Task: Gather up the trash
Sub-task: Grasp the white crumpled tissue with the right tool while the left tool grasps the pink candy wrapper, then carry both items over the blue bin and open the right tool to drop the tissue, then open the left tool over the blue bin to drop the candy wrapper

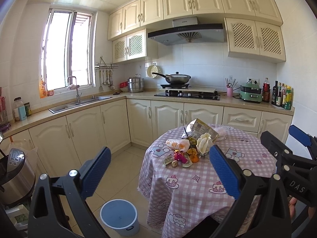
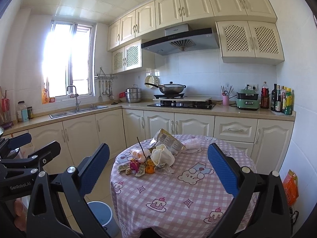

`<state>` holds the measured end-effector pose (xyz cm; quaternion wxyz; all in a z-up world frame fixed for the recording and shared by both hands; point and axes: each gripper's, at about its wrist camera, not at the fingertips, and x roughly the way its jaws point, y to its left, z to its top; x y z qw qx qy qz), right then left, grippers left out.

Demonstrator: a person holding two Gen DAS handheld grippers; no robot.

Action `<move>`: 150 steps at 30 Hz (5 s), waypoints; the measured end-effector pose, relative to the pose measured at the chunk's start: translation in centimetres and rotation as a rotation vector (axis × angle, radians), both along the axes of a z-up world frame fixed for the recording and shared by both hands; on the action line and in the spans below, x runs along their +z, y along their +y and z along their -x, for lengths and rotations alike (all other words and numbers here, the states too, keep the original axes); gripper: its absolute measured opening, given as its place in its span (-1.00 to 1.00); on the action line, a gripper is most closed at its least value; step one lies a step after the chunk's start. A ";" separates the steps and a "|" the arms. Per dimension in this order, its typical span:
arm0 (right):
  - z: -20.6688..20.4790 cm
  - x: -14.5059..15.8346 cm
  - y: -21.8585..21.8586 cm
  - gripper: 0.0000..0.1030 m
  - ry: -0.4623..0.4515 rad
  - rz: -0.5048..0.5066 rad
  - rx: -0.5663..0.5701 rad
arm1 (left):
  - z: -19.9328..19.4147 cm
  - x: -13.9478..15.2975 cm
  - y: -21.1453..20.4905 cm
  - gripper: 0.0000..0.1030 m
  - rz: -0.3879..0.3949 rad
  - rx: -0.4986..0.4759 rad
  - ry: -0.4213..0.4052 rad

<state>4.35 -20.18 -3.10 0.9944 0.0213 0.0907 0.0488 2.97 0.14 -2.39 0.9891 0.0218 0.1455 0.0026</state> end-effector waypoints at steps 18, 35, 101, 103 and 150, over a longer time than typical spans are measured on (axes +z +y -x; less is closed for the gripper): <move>-9.7 -3.8 -2.2 0.86 0.191 -0.037 -0.009 | -10.3 -4.8 1.4 0.89 0.050 0.025 0.240; -21.0 -8.4 -3.1 0.86 0.368 -0.120 -0.010 | -22.8 -10.7 -1.3 0.88 0.053 -0.033 0.421; -21.0 -4.9 16.2 -0.68 0.378 -0.062 0.528 | -16.8 -8.8 15.1 -0.49 0.342 0.094 0.346; -22.2 -6.7 18.9 -0.68 0.437 -0.047 0.561 | -17.0 -10.6 17.2 -0.49 0.356 0.135 0.376; -28.3 -13.9 27.0 0.02 0.491 0.055 0.441 | -25.3 -20.0 26.6 -0.02 0.422 0.266 0.548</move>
